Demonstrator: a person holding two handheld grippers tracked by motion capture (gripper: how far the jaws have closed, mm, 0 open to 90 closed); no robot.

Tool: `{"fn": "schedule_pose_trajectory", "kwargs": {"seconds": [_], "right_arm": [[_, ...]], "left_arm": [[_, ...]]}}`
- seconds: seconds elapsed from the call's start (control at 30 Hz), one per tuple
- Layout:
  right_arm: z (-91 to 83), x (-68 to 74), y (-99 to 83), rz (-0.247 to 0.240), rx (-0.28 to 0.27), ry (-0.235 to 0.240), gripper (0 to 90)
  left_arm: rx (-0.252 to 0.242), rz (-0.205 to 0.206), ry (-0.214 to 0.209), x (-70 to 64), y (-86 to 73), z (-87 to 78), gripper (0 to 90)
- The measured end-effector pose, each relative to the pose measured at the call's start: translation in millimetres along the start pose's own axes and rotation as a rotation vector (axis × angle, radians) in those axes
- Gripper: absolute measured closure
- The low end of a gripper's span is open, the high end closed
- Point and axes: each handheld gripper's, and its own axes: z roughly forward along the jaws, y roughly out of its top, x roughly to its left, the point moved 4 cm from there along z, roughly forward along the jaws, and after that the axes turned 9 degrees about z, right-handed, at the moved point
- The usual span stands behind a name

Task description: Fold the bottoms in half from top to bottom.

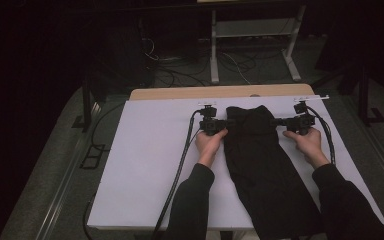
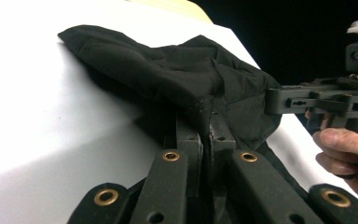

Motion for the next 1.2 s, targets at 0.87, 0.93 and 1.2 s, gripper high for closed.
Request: {"fn": "schedule_pose_trajectory", "kwargs": {"seconds": [0.87, 0.93, 1.2], "right_arm": [[-25.7, 13.0, -16.3, 0.009, -0.041, 0.054, 83.4], [-26.4, 13.8, -17.8, 0.007, -0.039, 0.055, 83.3], [-33.9, 20.1, -21.6, -0.003, -0.043, 0.067, 83.3]], "left_arm": [[0.027, 0.134, -0.018, -29.8, -5.8, -17.2, 86.2], [0.033, 0.145, -0.014, -32.0, -5.4, -18.4, 86.2], [0.034, 0.169, -0.016, -41.4, -4.9, -25.0, 86.2]]}}
